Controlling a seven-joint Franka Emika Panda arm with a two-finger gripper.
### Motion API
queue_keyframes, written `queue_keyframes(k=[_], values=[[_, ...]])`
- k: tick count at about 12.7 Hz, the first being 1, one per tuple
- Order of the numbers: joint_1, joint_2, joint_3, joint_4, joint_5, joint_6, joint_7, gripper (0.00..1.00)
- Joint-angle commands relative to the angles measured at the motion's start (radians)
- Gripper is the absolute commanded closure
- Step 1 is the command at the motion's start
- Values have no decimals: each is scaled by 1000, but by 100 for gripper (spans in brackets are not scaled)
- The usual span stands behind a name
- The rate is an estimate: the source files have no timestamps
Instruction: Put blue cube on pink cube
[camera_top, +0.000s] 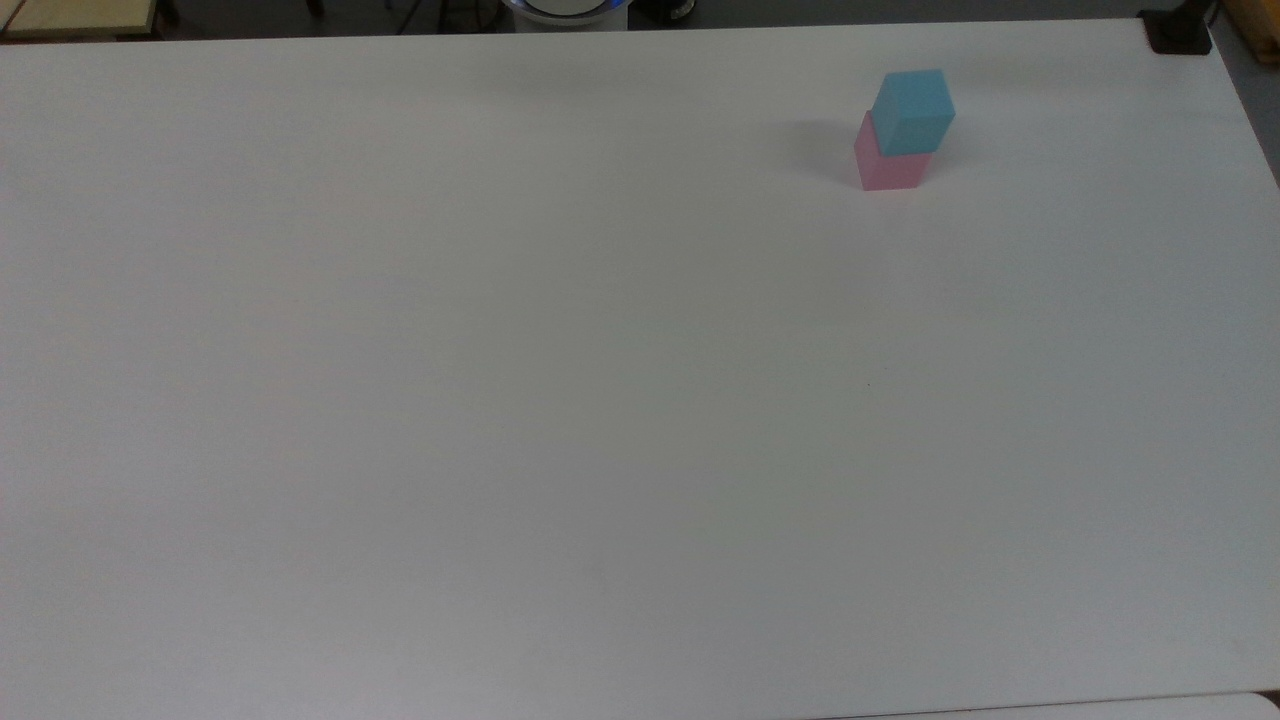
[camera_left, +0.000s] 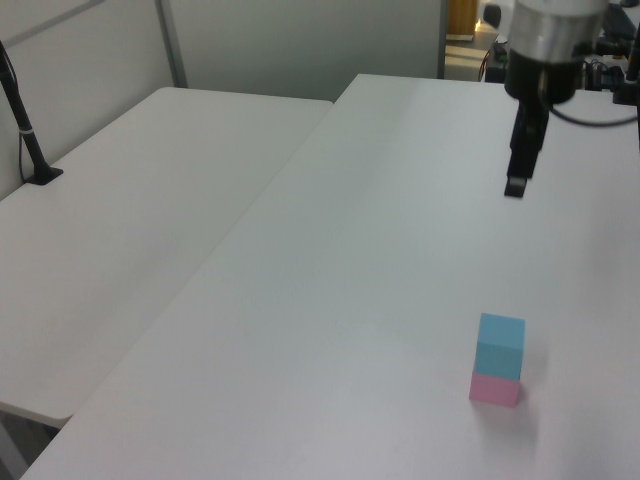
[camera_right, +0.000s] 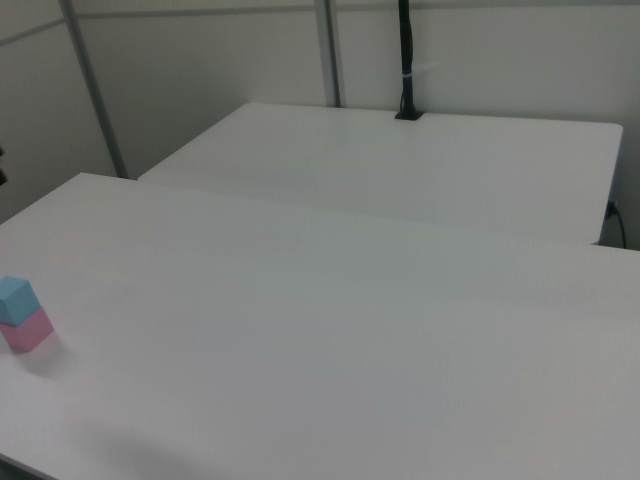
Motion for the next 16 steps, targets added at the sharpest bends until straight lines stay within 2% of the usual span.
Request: queue_keyframes(k=[1,5,6,8,11,13,16], values=[[-159,20,-57,88,7,-111,-240,0],[-367,-3,-178,101,25,-126,-541,0],[-394,-14,-213,96,47,-126,-590,0],[-407,-9,-266,90,59,-115,-596,0],[-441,31,-273,84,73,-67,-600,0],[-441,41,-273,89,70,-17,-594,0],[-433,43,-266,87,62,-26,-594,0]])
